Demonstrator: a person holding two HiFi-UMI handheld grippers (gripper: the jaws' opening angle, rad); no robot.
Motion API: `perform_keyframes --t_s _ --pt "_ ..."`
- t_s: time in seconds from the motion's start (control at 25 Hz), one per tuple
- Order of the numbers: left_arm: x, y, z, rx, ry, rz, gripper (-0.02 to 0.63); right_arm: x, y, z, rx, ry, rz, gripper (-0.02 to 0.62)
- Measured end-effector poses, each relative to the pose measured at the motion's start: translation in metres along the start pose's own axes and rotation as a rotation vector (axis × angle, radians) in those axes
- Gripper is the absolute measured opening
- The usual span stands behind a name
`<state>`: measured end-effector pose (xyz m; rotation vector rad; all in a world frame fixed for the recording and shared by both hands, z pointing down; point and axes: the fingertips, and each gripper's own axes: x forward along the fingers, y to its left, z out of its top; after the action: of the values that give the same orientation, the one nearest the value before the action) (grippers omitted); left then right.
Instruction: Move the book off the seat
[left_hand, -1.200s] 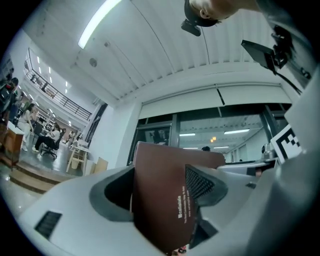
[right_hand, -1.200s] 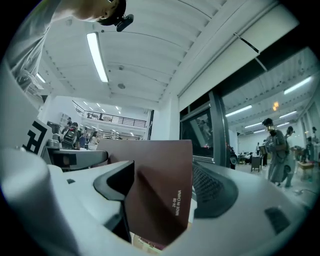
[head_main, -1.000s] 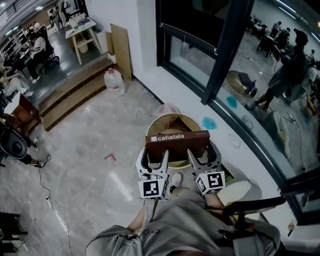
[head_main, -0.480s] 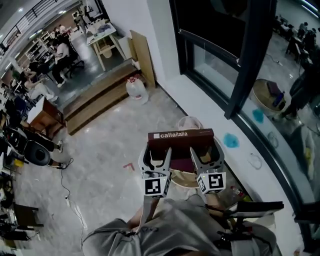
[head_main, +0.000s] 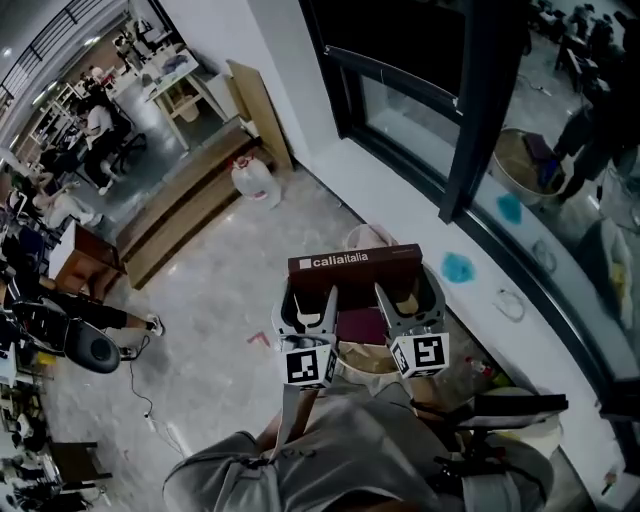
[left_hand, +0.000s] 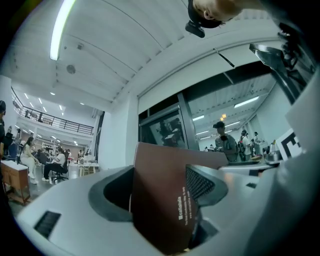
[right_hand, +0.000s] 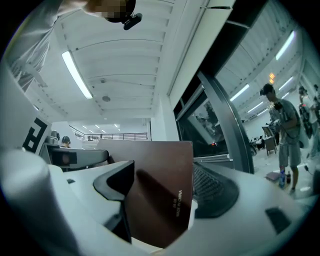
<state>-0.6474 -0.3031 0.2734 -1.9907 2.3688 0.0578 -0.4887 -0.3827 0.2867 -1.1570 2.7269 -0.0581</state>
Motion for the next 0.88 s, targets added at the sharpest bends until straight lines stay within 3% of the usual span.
perform_keyframes --t_s 0.36,0.64,0.88 --pt "0.025 -0.002 0.012 -0.011 -0.118 -0.167 0.318 0.001 0.001 0.015 -0.073 -0.058 -0.136 0.367" --pt "0.036 0.01 -0.01 -0.095 -0.033 -0.175 0.318 0.009 -0.002 0.003 -0.077 0.007 -0.187 0.367" --pt "0.059 0.013 -0.077 -0.131 0.108 -0.212 0.318 0.019 -0.015 -0.063 -0.046 0.173 -0.23 0.367"
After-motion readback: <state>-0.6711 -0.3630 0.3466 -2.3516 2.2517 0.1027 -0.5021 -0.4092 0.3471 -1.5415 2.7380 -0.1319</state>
